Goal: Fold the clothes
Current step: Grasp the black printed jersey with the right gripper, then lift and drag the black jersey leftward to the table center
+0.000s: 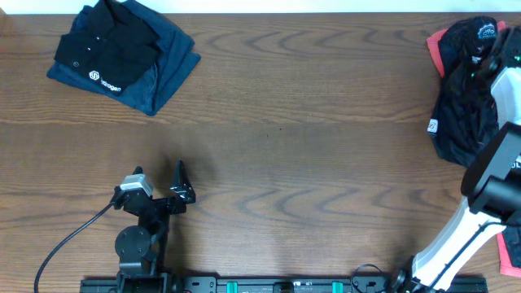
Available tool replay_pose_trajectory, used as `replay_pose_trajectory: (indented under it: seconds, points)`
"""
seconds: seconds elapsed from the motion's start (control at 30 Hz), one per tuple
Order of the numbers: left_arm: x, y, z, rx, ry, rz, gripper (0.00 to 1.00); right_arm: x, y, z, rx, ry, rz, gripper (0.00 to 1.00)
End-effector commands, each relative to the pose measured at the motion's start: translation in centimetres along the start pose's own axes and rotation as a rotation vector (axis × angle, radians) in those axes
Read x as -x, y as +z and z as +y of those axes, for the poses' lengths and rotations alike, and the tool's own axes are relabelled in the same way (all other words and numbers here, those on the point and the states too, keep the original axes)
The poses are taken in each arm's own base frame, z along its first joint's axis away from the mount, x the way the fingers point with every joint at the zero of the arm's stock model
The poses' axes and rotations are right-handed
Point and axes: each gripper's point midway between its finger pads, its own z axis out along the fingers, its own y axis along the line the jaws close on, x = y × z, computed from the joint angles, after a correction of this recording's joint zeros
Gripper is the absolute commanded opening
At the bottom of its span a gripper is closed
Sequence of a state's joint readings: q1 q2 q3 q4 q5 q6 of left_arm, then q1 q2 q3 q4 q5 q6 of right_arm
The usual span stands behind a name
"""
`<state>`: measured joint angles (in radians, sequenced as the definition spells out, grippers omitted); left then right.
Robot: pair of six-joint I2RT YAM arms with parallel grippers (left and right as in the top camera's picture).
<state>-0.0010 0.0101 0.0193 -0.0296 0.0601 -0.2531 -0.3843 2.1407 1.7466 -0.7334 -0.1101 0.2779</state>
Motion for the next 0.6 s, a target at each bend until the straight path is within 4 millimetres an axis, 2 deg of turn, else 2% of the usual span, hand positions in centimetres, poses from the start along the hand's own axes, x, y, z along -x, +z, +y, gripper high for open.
replay_pose_trajectory:
  seconds: [0.0, 0.13, 0.3, 0.57]
  points:
    - [-1.4, 0.1, 0.5, 0.016, 0.016, 0.043, 0.98, 1.2, -3.8, 3.6, 0.043, -0.059, -0.076, 0.01]
    - [-1.4, 0.1, 0.5, 0.016, 0.016, 0.043, 0.98, -0.1, -4.1, 7.2, 0.076, -0.123, -0.067, 0.01]
    - [-1.4, 0.1, 0.5, 0.016, 0.016, 0.043, 0.98, -2.9, -4.0, 12.5, 0.126, -0.224, -0.042, 0.01]
    - [-1.4, 0.1, 0.5, 0.016, 0.016, 0.043, 0.98, -8.6, -4.5, 20.3, 0.208, -0.386, 0.012, 0.01]
